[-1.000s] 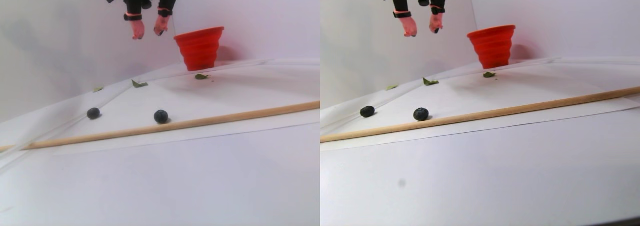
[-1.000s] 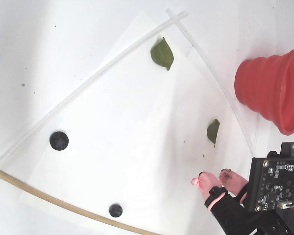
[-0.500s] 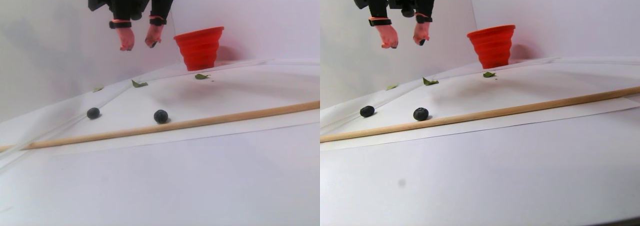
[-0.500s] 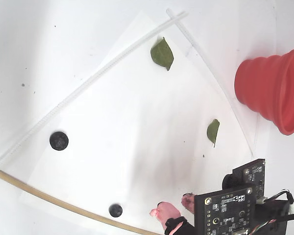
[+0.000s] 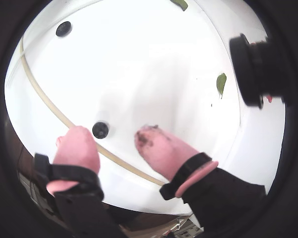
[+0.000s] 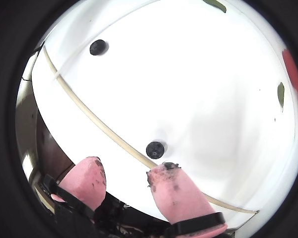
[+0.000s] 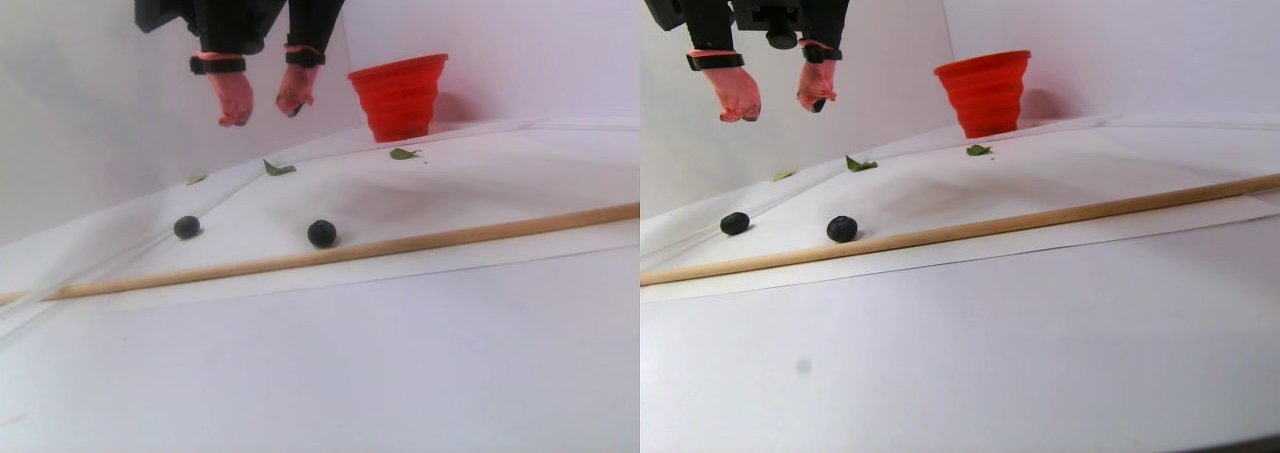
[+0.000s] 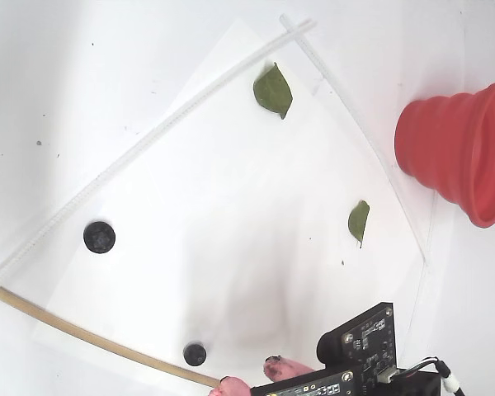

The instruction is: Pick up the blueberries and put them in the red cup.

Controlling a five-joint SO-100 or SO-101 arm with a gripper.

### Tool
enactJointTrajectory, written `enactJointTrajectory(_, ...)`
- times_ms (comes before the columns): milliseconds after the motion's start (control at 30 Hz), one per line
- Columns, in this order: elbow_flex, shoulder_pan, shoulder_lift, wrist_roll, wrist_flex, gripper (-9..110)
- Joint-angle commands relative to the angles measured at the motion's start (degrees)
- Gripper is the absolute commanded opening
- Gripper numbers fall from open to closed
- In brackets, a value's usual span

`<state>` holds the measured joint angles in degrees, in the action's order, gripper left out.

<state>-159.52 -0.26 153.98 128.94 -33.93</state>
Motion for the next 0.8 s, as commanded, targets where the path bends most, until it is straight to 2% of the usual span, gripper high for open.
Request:
enactJointTrajectory(0,-1.49,0.88,4.39,2.02,1.05,17)
enactJointTrajectory(767,-5.62,4.75,-8.0,6.33,13.89,16)
